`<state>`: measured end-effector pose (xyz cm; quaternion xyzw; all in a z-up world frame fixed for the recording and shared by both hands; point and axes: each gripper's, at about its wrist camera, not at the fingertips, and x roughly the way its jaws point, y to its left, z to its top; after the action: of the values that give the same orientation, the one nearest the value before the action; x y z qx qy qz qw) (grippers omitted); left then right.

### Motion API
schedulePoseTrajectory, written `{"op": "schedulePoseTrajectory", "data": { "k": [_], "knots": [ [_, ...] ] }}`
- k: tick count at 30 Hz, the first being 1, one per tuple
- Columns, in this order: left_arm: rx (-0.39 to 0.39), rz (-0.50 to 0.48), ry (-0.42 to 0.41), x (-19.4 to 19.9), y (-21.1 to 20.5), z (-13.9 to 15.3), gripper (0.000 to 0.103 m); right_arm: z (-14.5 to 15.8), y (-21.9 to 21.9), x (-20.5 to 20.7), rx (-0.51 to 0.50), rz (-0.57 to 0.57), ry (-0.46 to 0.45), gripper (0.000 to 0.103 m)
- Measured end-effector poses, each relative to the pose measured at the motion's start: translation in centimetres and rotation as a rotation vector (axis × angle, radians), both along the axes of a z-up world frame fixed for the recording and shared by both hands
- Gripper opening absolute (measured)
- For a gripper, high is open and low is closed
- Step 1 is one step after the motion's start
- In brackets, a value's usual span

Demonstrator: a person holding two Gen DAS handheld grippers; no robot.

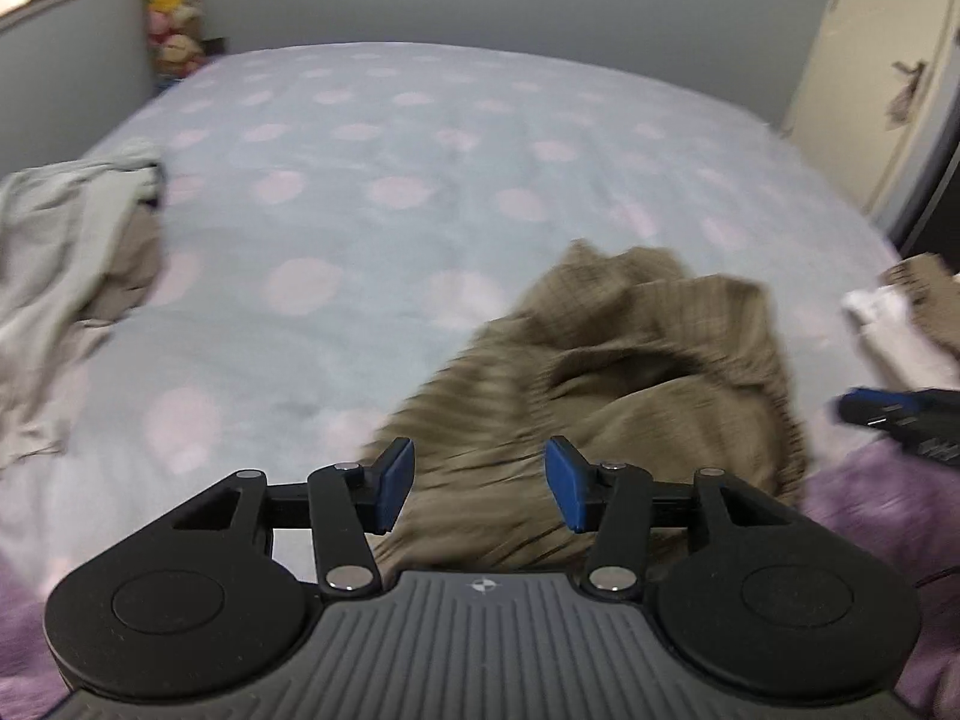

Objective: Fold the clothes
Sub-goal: 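Lift the trousers by the waistband with both tools, spreading the tools apart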

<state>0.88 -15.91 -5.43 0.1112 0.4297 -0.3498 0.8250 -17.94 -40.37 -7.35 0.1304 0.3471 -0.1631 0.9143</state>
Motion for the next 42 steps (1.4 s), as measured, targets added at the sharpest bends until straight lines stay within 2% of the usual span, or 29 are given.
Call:
{"op": "schedulePoseTrajectory", "data": {
  "k": [3, 5, 10, 12, 16, 18, 20, 21, 22, 24, 26, 29, 37, 42],
  "knots": [
    [-0.039, -0.044, 0.029, -0.2, -2.0, 0.0, 0.047, -0.1, 0.6, 1.4, -0.053, 0.043, 0.006, 0.030],
    [-0.028, -0.048, 0.070, 0.0, -3.3, -1.3, 0.047, -0.4, 0.9, 2.4, -0.092, 0.072, 0.019, 0.030],
    [0.009, 0.001, 0.126, 0.8, -4.1, -3.6, 0.047, -1.4, 1.6, 4.6, -0.169, 0.139, 0.054, 0.031],
    [0.024, 0.020, 0.148, 1.1, -4.4, -4.6, 0.047, -2.1, 1.6, 5.4, -0.199, 0.162, 0.078, 0.035],
    [0.054, 0.059, 0.193, 1.7, -5.1, -6.4, 0.046, -3.8, 1.3, 6.9, -0.231, 0.168, 0.143, 0.035],
    [0.072, 0.060, 0.201, 2.0, -5.4, -7.1, 0.040, -4.5, 0.8, 7.1, -0.226, 0.154, 0.169, 0.030],
    [0.096, 0.040, 0.204, 2.0, -5.8, -7.5, 0.024, -4.7, 0.1, 6.8, -0.204, 0.131, 0.169, 0.015],
    [0.107, 0.026, 0.199, 1.9, -5.9, -7.6, 0.020, -4.6, -0.2, 6.5, -0.194, 0.114, 0.157, 0.014],
    [0.118, 0.013, 0.191, 1.8, -5.9, -7.7, 0.009, -4.5, -0.6, 6.3, -0.184, 0.097, 0.144, 0.012],
    [0.127, -0.005, 0.166, 1.5, -5.7, -7.5, 0.005, -3.7, -1.0, 5.7, -0.186, 0.060, 0.110, 0.008],
    [0.104, -0.003, 0.137, 1.3, -5.2, -6.6, 0.004, -2.6, -1.4, 5.2, -0.197, 0.025, 0.068, 0.007],
    [0.065, 0.005, 0.053, 1.2, -4.1, -3.9, 0.004, -0.3, -1.6, 4.5, -0.235, -0.020, -0.001, 0.007],
    [-0.066, -0.021, -0.231, 0.8, -1.3, 7.3, 0.004, 7.5, -0.5, 3.1, -0.319, -0.028, -0.193, 0.007],
    [-0.057, -0.052, -0.360, 1.8, -3.2, 12.2, 0.004, 14.0, 0.8, 1.4, -0.366, -0.016, -0.349, 0.007]
  ]
}}
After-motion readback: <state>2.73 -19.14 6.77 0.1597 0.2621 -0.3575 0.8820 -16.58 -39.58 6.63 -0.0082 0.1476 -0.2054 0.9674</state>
